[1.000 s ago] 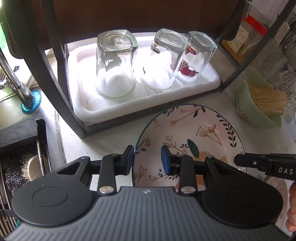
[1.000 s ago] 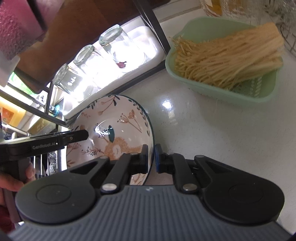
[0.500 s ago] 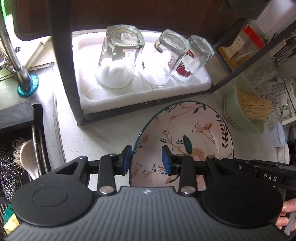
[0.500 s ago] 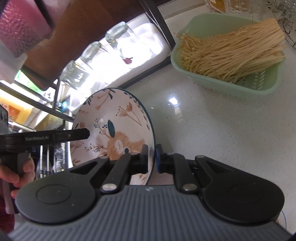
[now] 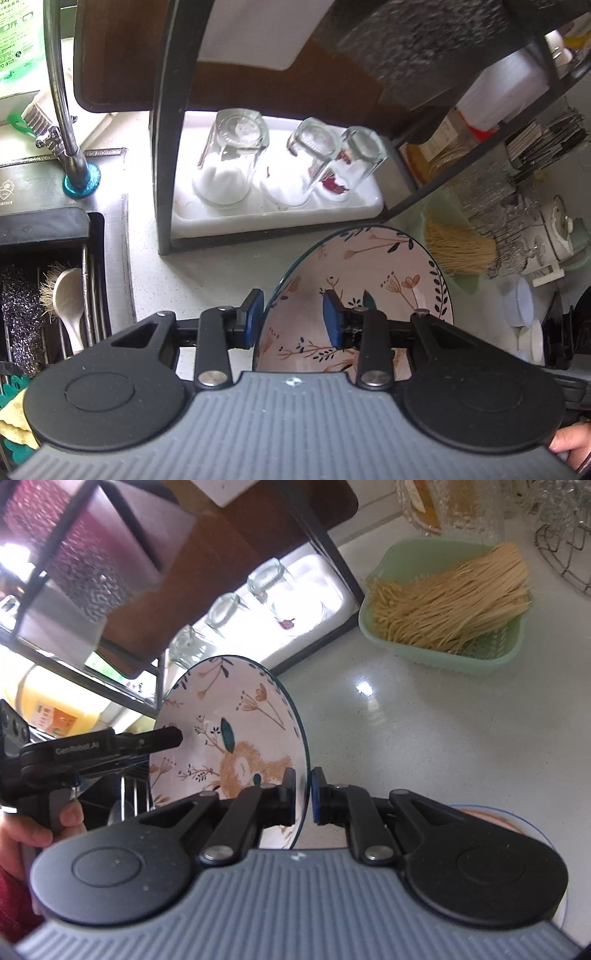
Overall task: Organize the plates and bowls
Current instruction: 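Lift the rabbit-design plate up from the counter with both grippers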
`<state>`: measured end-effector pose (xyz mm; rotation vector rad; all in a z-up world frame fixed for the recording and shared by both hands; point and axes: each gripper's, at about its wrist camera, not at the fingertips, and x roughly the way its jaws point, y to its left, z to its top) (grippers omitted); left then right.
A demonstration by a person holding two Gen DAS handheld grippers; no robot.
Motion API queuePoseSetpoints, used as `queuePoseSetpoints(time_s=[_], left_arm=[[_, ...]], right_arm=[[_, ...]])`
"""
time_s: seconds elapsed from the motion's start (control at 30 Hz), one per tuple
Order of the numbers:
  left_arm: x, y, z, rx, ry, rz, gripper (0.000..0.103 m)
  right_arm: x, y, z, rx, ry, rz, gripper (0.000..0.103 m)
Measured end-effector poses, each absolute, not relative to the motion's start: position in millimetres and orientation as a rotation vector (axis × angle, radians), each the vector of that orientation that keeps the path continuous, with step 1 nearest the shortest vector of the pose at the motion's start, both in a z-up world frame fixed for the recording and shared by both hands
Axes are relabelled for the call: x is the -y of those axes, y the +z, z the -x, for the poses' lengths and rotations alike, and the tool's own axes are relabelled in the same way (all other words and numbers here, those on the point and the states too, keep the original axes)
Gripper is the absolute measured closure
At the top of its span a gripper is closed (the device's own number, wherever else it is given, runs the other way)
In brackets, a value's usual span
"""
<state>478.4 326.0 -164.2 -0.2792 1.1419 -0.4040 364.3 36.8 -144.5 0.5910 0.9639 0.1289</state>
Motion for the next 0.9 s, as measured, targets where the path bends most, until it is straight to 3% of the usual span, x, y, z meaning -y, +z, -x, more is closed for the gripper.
queuePoseSetpoints(time_s=[0.9], left_arm=[[-251, -136, -404, -1.146, -0.46, 0.226, 0.064]], right_arm=[[22, -137, -287, -0.918, 0.08, -0.635, 0.091]])
